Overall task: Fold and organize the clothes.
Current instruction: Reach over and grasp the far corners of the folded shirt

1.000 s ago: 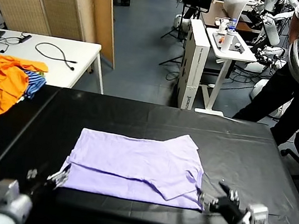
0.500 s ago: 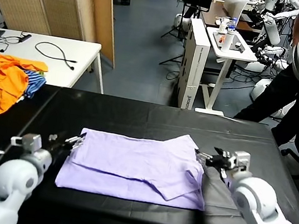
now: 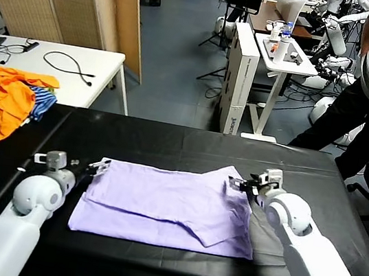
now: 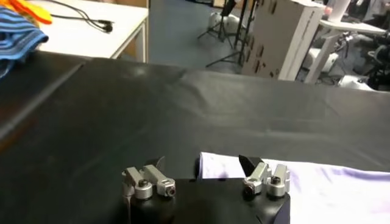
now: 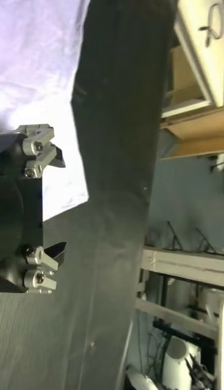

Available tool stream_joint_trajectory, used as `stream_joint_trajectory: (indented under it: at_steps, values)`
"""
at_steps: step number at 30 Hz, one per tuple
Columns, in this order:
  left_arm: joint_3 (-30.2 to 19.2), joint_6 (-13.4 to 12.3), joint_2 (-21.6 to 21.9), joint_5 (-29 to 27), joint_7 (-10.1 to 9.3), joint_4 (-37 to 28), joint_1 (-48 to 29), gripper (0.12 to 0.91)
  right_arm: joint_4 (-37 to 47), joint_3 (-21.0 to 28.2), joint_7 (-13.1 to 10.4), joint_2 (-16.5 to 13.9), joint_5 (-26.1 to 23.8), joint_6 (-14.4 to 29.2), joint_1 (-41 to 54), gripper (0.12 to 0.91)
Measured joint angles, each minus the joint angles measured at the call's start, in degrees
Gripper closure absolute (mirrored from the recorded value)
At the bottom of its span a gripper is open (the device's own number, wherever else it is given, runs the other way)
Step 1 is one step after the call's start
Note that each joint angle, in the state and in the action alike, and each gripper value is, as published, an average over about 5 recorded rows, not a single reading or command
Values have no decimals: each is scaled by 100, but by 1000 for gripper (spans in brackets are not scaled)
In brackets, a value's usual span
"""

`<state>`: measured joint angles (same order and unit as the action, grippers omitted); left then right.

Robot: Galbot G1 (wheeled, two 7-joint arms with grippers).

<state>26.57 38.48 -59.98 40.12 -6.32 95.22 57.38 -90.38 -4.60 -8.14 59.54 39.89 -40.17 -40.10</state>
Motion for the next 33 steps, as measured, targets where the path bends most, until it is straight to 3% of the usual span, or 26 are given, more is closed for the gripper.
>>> stream_joint_trajectory:
  at_steps: [7,23,29,33]
  values:
    - [-23,-33,-35,48,4,-148,-132,123,203,60,0,102,9,30,157,132]
    - [-55,-135,-93,45,57,-364,-245,146,411,95,-6,192,3,17,210,355]
    - [-82,-147,-95,27,140,-322,-228,265,425,65,2,187,1,18,182,528]
    - [-104,-168,-95,16,154,-329,-231,465,462,48,14,189,-3,33,188,622]
